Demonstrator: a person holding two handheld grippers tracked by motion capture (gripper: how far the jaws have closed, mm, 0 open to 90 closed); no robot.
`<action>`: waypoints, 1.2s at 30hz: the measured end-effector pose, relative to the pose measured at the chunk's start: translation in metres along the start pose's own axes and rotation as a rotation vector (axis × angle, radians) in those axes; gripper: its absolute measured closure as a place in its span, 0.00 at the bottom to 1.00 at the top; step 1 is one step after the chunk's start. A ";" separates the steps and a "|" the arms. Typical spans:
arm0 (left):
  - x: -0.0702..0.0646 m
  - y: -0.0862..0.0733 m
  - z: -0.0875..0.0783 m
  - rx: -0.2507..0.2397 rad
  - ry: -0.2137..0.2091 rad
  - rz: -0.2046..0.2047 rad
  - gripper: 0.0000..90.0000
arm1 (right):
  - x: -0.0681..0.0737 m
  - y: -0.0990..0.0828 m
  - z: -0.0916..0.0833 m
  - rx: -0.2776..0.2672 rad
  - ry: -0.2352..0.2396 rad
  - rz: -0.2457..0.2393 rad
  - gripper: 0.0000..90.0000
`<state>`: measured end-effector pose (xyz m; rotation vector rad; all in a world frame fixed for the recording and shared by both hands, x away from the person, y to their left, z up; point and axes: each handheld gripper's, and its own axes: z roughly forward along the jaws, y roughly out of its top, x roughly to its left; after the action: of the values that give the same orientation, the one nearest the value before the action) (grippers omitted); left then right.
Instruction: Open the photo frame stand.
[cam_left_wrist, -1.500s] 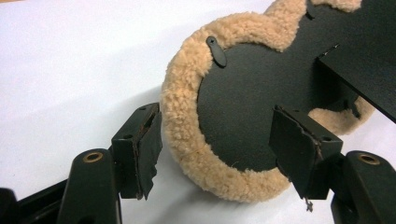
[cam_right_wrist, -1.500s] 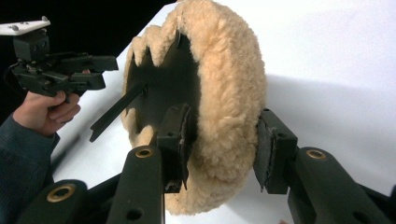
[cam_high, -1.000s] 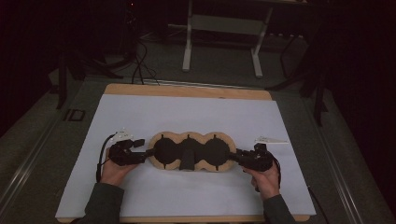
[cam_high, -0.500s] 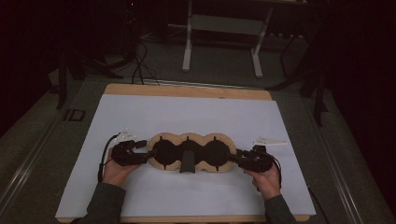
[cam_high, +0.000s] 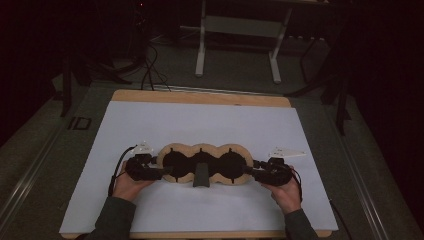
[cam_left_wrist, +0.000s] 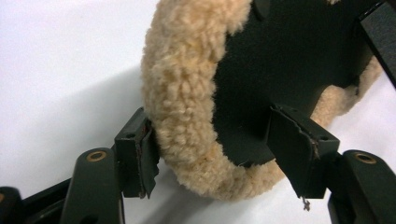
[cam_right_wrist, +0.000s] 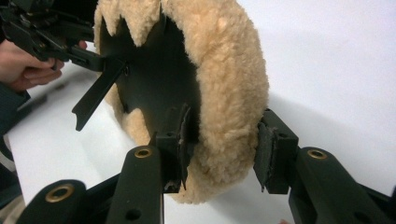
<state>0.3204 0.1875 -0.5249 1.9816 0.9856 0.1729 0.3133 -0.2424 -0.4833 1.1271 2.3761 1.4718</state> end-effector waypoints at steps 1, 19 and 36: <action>0.000 0.000 0.000 0.000 0.000 0.000 0.43 | 0.000 0.000 0.000 0.001 -0.003 -0.005 0.65; -0.009 0.000 -0.010 -0.022 0.047 0.090 0.57 | -0.004 -0.004 0.010 0.059 -0.067 -0.003 0.59; -0.021 0.005 -0.009 -0.045 0.130 0.169 0.62 | -0.013 0.003 0.016 0.037 -0.107 -0.020 0.53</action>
<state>0.3049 0.1775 -0.5105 2.0317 0.8868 0.4190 0.3321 -0.2388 -0.4925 1.1560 2.3449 1.3312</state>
